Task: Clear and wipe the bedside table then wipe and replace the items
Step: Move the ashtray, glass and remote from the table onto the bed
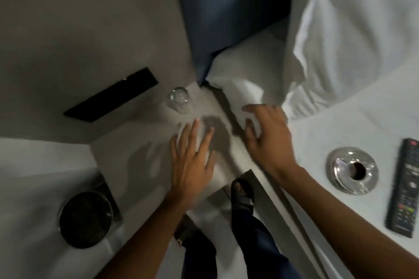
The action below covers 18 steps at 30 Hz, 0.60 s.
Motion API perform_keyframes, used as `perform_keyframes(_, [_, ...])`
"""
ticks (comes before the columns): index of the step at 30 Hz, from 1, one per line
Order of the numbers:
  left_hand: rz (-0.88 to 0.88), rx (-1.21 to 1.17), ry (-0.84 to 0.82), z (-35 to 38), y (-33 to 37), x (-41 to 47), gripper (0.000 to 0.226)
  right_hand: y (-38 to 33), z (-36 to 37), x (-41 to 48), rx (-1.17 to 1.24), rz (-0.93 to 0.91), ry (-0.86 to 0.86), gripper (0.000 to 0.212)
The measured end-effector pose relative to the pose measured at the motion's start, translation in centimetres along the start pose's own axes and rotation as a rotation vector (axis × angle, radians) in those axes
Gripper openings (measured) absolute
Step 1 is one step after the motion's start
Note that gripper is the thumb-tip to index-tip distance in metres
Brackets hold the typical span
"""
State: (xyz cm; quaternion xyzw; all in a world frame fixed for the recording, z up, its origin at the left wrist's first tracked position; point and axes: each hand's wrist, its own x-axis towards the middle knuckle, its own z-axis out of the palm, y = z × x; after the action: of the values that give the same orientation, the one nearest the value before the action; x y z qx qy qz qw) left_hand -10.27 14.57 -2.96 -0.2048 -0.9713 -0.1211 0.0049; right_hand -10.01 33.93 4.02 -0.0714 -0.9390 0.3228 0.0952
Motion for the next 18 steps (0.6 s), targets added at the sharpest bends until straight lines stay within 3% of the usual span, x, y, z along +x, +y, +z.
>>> perform_keyframes(5, [-0.279,0.052,-0.151,-0.4,-9.4,0.8,0.091,-5.1,10.9,6.3,-0.102,-0.097,-0.436,0.045])
perform_keyframes(8, [-0.347,-0.001,-0.289,0.4,-12.7,0.2,0.099,-5.9,15.2,9.8,-0.284,-0.15,-0.607,0.058])
perform_keyframes(13, [-0.323,-0.071,-0.398,2.1,-14.4,-0.7,0.097,-5.1,19.9,13.7,-0.562,-0.174,-0.731,0.075])
perform_keyframes(18, [-0.317,-0.163,-0.429,2.7,-13.2,-1.1,0.088,-3.7,21.0,14.3,-0.451,-0.092,-0.775,0.068])
